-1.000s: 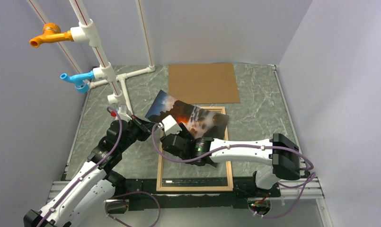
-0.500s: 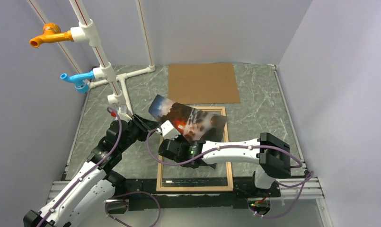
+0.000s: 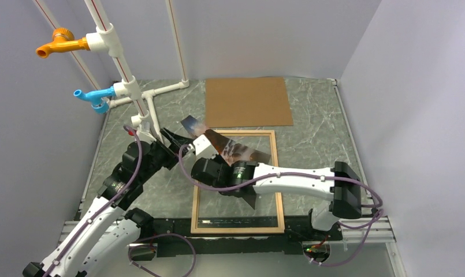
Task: Put the photo into the frame
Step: Pick up the photo from the photo frame, then turn over the photo from the photo frame.
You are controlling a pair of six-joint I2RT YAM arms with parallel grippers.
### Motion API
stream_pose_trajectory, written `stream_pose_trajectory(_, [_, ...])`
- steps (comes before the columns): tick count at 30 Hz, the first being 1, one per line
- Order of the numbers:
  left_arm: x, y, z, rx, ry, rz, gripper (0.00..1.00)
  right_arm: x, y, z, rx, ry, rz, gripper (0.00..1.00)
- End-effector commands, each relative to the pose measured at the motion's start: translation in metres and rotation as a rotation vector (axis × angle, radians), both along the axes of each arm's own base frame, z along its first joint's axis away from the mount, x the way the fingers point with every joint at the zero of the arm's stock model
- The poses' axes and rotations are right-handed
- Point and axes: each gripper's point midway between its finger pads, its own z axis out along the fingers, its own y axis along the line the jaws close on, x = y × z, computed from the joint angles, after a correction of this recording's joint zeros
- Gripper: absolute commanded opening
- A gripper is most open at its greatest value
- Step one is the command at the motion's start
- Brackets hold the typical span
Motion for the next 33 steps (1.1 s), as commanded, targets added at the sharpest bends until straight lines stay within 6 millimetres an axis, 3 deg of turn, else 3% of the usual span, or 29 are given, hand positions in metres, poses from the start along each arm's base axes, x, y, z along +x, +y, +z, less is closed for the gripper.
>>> stream_pose_trajectory(1, [-0.009, 0.008, 0.027, 0.109, -0.068, -0.037, 0.99, 0.000, 0.009, 0.078, 0.248, 0.069, 0.042, 0.01])
stream_pose_trajectory(5, [-0.011, 0.018, 0.036, 0.174, -0.093, -0.022, 0.99, 0.007, -0.005, 0.123, 0.442, 0.170, 0.083, 0.00])
stream_pose_trajectory(9, [-0.013, 0.018, 0.043, 0.168, -0.131, -0.031, 0.99, 0.011, -0.031, 0.167, 0.659, 0.262, 0.139, 0.00])
stream_pose_trajectory(15, [-0.011, 0.016, 0.039, 0.192, -0.117, -0.043, 0.99, 0.011, -0.076, 0.211, 0.891, 0.355, 0.179, 0.00])
stream_pose_trajectory(23, [-0.005, 0.004, 0.024, 0.220, -0.057, -0.100, 1.00, -0.019, -0.073, 0.229, 1.063, 0.543, 0.340, 0.00])
stream_pose_trajectory(29, [-0.006, 0.006, 0.021, 0.227, -0.045, -0.088, 0.99, -0.039, -0.075, 0.234, 1.117, 0.613, 0.389, 0.00])
stream_pose_trajectory(33, [-0.007, 0.009, 0.021, 0.230, -0.045, -0.079, 0.99, -0.038, -0.084, 0.212, 1.109, 0.630, 0.309, 0.00])
